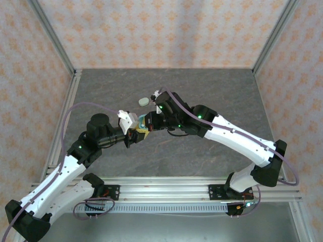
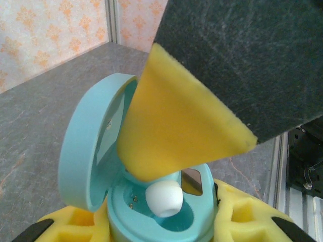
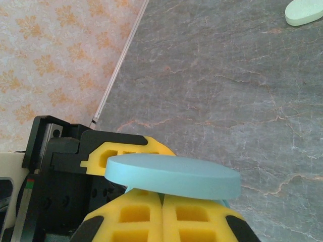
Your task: Insert wireless bluetooth earbuds into charging case
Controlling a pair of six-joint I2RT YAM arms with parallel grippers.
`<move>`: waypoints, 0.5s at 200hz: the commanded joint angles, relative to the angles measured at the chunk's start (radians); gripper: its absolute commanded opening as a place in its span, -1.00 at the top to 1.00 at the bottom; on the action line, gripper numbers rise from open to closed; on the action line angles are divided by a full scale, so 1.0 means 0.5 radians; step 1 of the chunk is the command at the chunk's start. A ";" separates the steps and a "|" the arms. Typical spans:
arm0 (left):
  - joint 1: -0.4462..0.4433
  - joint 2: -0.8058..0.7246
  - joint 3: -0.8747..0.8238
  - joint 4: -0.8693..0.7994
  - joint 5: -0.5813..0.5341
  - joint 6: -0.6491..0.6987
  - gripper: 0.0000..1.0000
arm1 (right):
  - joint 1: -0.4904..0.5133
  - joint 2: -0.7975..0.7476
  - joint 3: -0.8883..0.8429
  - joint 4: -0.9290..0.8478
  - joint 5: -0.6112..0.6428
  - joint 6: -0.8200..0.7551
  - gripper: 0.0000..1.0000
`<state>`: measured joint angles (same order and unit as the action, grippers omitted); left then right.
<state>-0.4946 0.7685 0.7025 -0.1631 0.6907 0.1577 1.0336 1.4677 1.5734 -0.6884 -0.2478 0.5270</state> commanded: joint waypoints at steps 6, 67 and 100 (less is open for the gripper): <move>0.015 -0.016 0.028 0.092 -0.019 -0.001 0.56 | 0.019 0.037 0.083 -0.066 0.003 -0.021 1.00; 0.017 0.000 0.042 0.098 -0.022 0.001 0.56 | 0.049 0.053 0.149 -0.220 0.035 -0.074 0.99; 0.016 0.016 0.055 0.095 -0.019 -0.002 0.55 | 0.051 0.091 0.202 -0.303 0.035 -0.094 0.92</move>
<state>-0.4946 0.7708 0.7025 -0.1596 0.6903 0.1577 1.0512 1.4914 1.6360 -0.7670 -0.2440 0.5049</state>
